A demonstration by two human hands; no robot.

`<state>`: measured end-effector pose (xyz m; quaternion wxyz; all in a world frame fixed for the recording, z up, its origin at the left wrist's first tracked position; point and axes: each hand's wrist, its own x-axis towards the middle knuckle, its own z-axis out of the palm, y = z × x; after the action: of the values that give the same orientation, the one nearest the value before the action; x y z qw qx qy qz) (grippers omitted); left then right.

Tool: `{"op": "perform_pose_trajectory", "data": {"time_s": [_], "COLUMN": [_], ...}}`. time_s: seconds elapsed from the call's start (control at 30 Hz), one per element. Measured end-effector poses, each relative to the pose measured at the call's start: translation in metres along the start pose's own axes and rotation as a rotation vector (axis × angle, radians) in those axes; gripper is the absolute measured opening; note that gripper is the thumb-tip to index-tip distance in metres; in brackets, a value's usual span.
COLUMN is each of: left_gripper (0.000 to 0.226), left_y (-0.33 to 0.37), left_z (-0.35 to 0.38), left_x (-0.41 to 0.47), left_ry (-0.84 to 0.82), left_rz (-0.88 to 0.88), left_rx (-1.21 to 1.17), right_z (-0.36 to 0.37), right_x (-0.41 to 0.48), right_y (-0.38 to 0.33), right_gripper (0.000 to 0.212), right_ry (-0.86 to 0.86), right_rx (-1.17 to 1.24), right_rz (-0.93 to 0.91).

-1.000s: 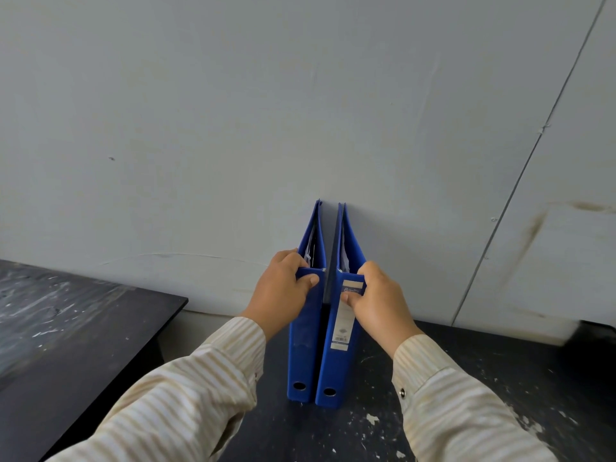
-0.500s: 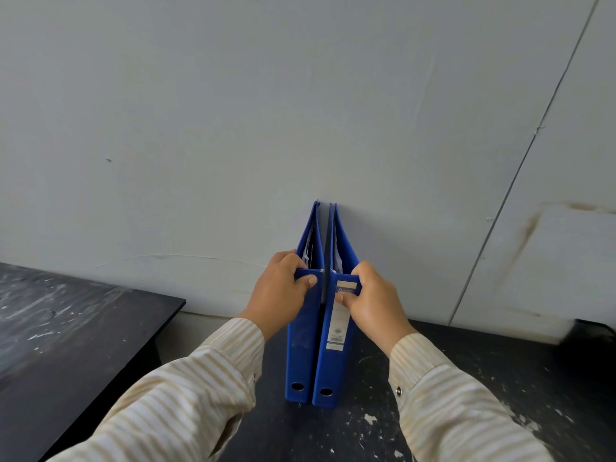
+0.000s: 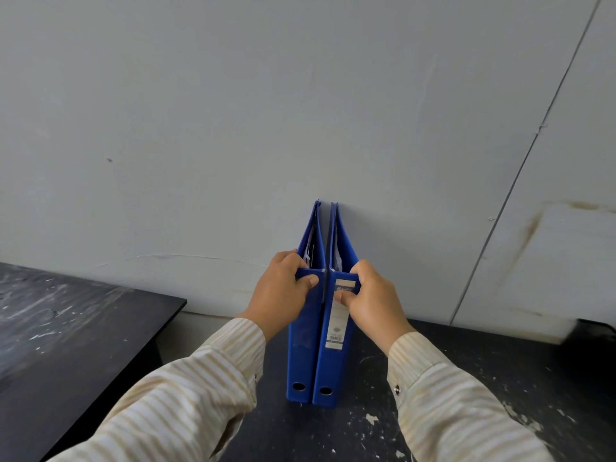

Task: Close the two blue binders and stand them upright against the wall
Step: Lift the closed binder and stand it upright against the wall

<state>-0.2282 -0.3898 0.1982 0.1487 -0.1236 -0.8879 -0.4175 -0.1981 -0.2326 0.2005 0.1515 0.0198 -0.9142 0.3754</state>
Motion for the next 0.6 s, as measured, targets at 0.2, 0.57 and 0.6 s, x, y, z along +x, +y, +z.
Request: {"op": "perform_pose_trajectory", "data": {"time_s": [0.2,0.57,0.6], "left_gripper": [0.011,0.012,0.012], "left_y": [-0.0003,0.0002,0.0001], "left_z": [0.0005,0.0009,0.0010], "left_x": [0.0002,-0.0001,-0.0001], "left_ry": [0.006,0.010,0.009], "left_rz": [0.004,0.011,0.010], "left_rx": [0.000,0.002,0.001], "right_z": [0.0013,0.0014,0.0018], "right_x": [-0.0011,-0.0018,-0.0018], "right_y": [0.0021,-0.0002,-0.0001], "right_gripper": [0.021,0.020,0.021], "right_ry": [0.010,0.016,0.018], "right_rx": [0.010,0.020,0.020], "right_rz": [-0.004,-0.005,-0.005]}}
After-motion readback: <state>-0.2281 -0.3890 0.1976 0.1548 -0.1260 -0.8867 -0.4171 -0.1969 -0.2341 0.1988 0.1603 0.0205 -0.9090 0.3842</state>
